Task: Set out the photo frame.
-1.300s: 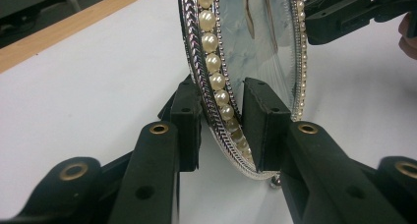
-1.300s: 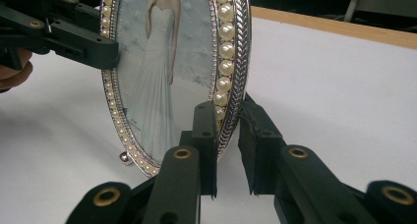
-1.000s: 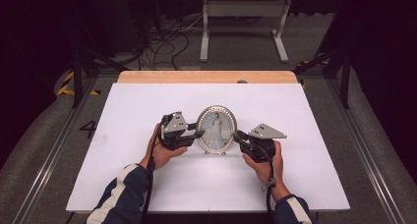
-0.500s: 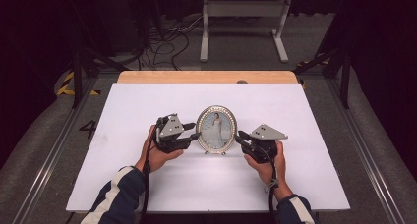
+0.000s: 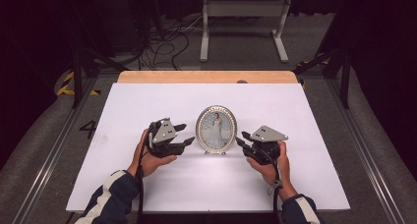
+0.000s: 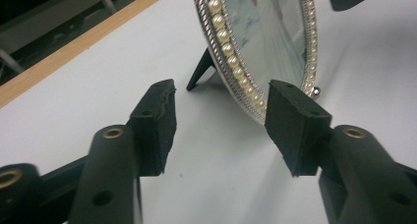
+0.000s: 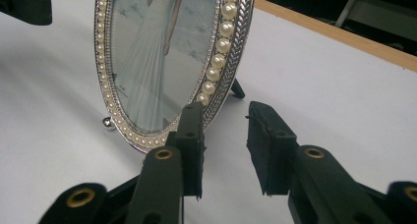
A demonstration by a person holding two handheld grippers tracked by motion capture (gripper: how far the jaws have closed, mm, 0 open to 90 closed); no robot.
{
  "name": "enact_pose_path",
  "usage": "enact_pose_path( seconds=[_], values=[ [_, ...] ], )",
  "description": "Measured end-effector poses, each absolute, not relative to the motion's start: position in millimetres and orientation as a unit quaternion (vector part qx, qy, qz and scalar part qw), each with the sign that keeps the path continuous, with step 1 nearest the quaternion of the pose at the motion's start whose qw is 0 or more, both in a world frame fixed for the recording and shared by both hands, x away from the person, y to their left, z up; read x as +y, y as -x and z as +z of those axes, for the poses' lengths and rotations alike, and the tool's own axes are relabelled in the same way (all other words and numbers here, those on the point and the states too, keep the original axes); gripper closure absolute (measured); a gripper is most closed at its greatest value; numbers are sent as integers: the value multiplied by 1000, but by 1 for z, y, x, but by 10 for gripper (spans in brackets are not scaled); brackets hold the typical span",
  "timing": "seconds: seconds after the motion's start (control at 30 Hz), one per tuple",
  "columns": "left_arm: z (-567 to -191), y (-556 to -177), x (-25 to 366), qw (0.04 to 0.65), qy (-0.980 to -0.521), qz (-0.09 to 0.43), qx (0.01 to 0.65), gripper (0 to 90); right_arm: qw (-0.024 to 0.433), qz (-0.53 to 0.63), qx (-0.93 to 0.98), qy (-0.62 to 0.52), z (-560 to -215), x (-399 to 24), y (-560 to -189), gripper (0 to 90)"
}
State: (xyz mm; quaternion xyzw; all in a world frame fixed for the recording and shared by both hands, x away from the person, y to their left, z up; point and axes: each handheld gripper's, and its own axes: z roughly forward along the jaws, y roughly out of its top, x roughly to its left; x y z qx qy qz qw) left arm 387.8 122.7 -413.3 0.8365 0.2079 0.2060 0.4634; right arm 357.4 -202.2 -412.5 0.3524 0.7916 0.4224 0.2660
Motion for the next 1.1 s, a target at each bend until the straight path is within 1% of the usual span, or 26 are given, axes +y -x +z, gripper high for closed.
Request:
enact_pose_path(
  seconds=[0.27, 0.43, 0.5, 0.53, 0.63, 0.8, 1.0, 1.1],
  values=[
    [-418, -384, 133, 449, -839, 217, 216, 360, 260, 420, 799, -342, -414, -207, -356, 574],
    [-417, -381, 138, 442, -842, 219, 217, 276, 258, 421, 805, -328, -414, -210, -353, 519],
    [-416, -379, 141, 444, -841, 222, 215, 256, 257, 421, 808, -324, -414, -211, -352, 481],
    [-416, -379, 141, 444, -841, 222, 215, 241, 257, 421, 808, -324, -414, -211, -352, 481],
    [-415, -376, 145, 449, -837, 224, 219, 216, 262, 420, 808, -320, -414, -213, -350, 409],
    [-417, -369, 151, 446, -837, 231, 217, 187, 264, 419, 806, -324, -414, -219, -347, 351],
    [-421, -362, 159, 442, -836, 236, 222, 183, 270, 411, 807, -326, -415, -223, -344, 343],
    [-424, -360, 162, 434, -840, 239, 222, 176, 274, 409, 807, -327, -415, -226, -343, 319]
  ],
)
